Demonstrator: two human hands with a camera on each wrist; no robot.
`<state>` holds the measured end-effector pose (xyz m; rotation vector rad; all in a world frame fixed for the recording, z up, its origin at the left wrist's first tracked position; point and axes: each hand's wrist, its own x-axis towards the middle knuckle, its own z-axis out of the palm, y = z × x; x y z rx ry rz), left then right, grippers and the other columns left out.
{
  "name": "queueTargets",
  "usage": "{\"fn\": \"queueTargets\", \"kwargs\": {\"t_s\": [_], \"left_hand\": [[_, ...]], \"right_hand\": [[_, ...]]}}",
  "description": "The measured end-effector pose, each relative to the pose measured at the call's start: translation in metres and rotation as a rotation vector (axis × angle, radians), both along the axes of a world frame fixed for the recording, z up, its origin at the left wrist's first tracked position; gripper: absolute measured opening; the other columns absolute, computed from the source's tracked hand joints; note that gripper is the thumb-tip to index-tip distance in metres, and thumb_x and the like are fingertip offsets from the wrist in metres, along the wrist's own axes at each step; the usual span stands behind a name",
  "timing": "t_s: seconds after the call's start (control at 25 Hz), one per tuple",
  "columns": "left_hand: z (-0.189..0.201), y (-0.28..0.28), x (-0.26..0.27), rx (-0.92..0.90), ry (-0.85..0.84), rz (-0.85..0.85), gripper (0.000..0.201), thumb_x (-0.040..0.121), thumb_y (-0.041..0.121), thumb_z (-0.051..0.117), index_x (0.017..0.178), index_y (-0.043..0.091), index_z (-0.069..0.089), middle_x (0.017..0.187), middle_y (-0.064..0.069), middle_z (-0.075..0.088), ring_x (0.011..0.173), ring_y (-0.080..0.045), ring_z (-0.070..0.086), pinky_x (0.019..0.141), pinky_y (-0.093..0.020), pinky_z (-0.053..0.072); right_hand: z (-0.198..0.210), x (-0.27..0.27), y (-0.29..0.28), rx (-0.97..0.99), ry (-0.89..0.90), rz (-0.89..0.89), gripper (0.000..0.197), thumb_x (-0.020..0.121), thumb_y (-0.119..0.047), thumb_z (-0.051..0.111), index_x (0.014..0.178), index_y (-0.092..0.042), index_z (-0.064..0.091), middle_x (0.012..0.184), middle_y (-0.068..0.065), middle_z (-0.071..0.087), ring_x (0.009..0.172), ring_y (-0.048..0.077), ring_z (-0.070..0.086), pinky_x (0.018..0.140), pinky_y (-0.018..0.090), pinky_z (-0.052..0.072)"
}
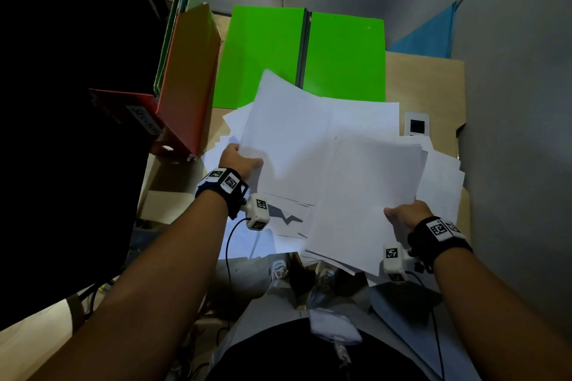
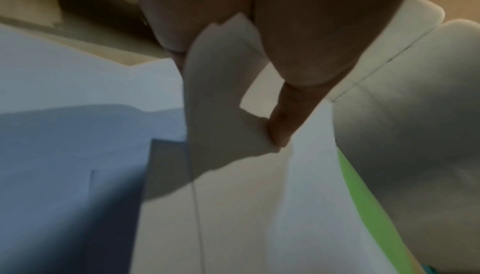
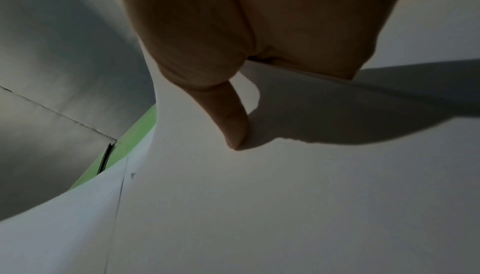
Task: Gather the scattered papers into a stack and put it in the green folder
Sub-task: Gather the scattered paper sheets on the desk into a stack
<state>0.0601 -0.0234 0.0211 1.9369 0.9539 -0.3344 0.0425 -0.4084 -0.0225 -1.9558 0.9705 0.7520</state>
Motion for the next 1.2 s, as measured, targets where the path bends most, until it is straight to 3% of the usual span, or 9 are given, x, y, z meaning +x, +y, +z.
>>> {"fn": "queueTargets", "kwargs": {"t_s": [0.12, 0.2, 0.32, 0.56, 0.8, 0.96, 1.04, 1.12, 1.2], "left_hand": [[0.005, 0.009, -0.001, -0.023, -0.047, 0.099, 0.078, 0.075, 0.022, 0.079, 0.14, 0.013, 0.038, 0.122, -0.007, 0.059, 0.108, -0.027, 0.061, 0.092, -0.037, 0.052], [0.009, 0.012, -0.003, -0.07, -0.088, 0.107, 0.064, 0.077, 0.017, 0.078, 0.133, 0.01, 0.049, 0.12, -0.008, 0.062, 0.112, -0.029, 0.062, 0.09, -0.036, 0.051], [0.031, 0.008, -0.006, -0.169, -0.205, 0.084, 0.023, 0.082, 0.002, 0.071, 0.102, 0.011, 0.064, 0.097, -0.008, 0.067, 0.097, -0.029, 0.066, 0.081, -0.034, 0.051], [0.119, -0.003, -0.004, -0.273, -0.444, 0.051, 0.023, 0.082, -0.001, 0.073, 0.102, 0.009, 0.068, 0.08, -0.001, 0.071, 0.059, -0.008, 0.066, 0.061, -0.027, 0.054], [0.185, -0.012, -0.015, -0.539, -0.739, 0.021, 0.026, 0.085, -0.005, 0.067, 0.107, 0.009, 0.067, 0.103, -0.006, 0.075, 0.099, -0.027, 0.071, 0.083, -0.036, 0.058], [0.155, -0.015, -0.02, -0.653, -0.686, 0.09, 0.029, 0.086, -0.001, 0.067, 0.112, 0.013, 0.066, 0.118, -0.014, 0.07, 0.109, -0.033, 0.067, 0.091, -0.042, 0.057], [0.112, -0.015, -0.025, -0.622, -0.531, 0.121, 0.033, 0.082, 0.006, 0.074, 0.114, 0.011, 0.067, 0.12, -0.015, 0.069, 0.108, -0.032, 0.068, 0.091, -0.044, 0.055], [0.062, -0.015, -0.037, -0.507, -0.338, 0.146, 0.03, 0.079, 0.007, 0.077, 0.108, 0.006, 0.069, 0.113, -0.018, 0.071, 0.101, -0.032, 0.067, 0.087, -0.041, 0.053], [0.022, -0.017, -0.053, -0.379, -0.155, 0.131, 0.031, 0.07, 0.011, 0.08, 0.099, 0.005, 0.07, 0.1, -0.018, 0.071, 0.094, -0.033, 0.066, 0.08, -0.04, 0.053]], "right_hand": [[0.001, 0.0, -0.003, -0.007, -0.008, 0.006, 0.067, 0.071, -0.008, 0.075, 0.132, 0.0, 0.048, 0.123, 0.02, 0.062, 0.109, 0.038, 0.06, 0.098, 0.045, 0.049], [0.005, 0.001, -0.003, -0.008, -0.022, -0.008, 0.069, 0.073, -0.007, 0.076, 0.135, -0.001, 0.047, 0.125, 0.019, 0.061, 0.111, 0.037, 0.059, 0.099, 0.044, 0.048], [0.01, 0.003, -0.005, -0.001, -0.032, -0.009, 0.065, 0.077, -0.004, 0.073, 0.136, 0.0, 0.046, 0.128, 0.02, 0.059, 0.115, 0.037, 0.057, 0.098, 0.039, 0.046], [0.014, 0.007, 0.003, 0.013, -0.032, -0.038, 0.061, 0.082, 0.001, 0.069, 0.137, 0.002, 0.043, 0.13, 0.019, 0.057, 0.117, 0.038, 0.055, 0.093, 0.034, 0.045], [0.028, 0.008, 0.024, 0.088, -0.045, -0.042, 0.058, 0.085, 0.001, 0.066, 0.137, 0.006, 0.042, 0.133, 0.022, 0.055, 0.12, 0.037, 0.053, 0.087, 0.03, 0.041], [0.034, 0.01, 0.041, 0.191, -0.08, -0.024, 0.058, 0.084, 0.0, 0.066, 0.137, -0.001, 0.042, 0.127, 0.013, 0.057, 0.12, 0.034, 0.053, 0.09, 0.027, 0.04], [0.03, 0.014, 0.046, 0.246, -0.07, 0.029, 0.068, 0.073, -0.015, 0.074, 0.134, -0.006, 0.046, 0.124, 0.004, 0.056, 0.116, 0.032, 0.056, 0.094, 0.031, 0.043], [0.008, 0.019, 0.04, 0.267, -0.025, 0.045, 0.086, 0.055, -0.032, 0.077, 0.134, -0.008, 0.05, 0.128, 0.012, 0.06, 0.112, 0.035, 0.06, 0.099, 0.043, 0.048], [0.008, 0.019, 0.04, 0.214, 0.055, 0.055, 0.065, 0.069, -0.022, 0.069, 0.129, 0.0, 0.055, 0.127, 0.02, 0.06, 0.11, 0.035, 0.059, 0.097, 0.038, 0.048]]}}
